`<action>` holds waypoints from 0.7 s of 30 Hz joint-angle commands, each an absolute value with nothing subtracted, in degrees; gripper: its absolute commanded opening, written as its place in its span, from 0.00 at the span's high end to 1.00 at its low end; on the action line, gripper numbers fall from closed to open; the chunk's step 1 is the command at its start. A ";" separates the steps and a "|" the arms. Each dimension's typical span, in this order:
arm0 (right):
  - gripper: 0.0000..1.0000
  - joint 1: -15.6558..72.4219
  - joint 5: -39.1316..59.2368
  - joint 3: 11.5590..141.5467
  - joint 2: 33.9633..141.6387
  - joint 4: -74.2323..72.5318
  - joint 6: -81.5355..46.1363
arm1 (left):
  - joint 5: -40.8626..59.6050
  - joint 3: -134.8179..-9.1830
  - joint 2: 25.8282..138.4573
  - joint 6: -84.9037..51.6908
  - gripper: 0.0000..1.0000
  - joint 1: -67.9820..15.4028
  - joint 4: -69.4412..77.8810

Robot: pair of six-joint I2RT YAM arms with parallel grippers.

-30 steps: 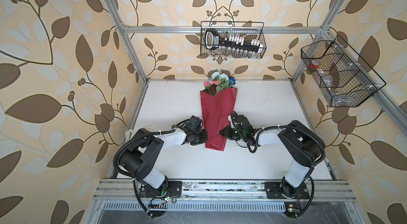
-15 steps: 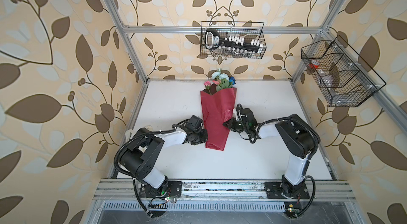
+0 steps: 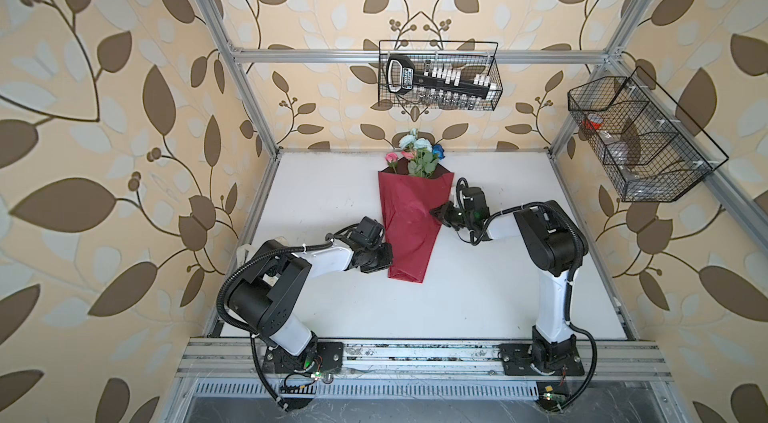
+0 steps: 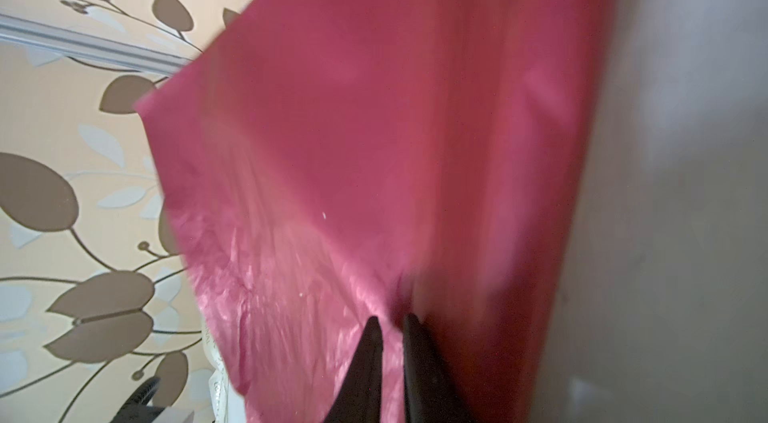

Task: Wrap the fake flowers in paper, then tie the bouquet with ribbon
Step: 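Release the narrow end with the right gripper and move it to the cone's flower end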

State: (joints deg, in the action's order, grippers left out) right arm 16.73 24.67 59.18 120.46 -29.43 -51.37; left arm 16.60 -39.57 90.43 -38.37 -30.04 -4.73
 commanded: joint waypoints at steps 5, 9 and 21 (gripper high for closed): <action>0.86 13.93 22.23 63.65 124.38 -27.69 -52.10 | 12.39 -36.12 94.05 -37.84 1.00 -30.21 -14.30; 0.86 12.60 20.42 66.88 126.01 -25.94 -51.79 | 12.48 -36.06 94.04 -37.68 1.00 -30.15 -14.41; 0.86 7.18 20.72 77.49 134.09 -22.29 -54.21 | 12.64 -35.84 92.78 -37.85 1.00 -30.23 -15.01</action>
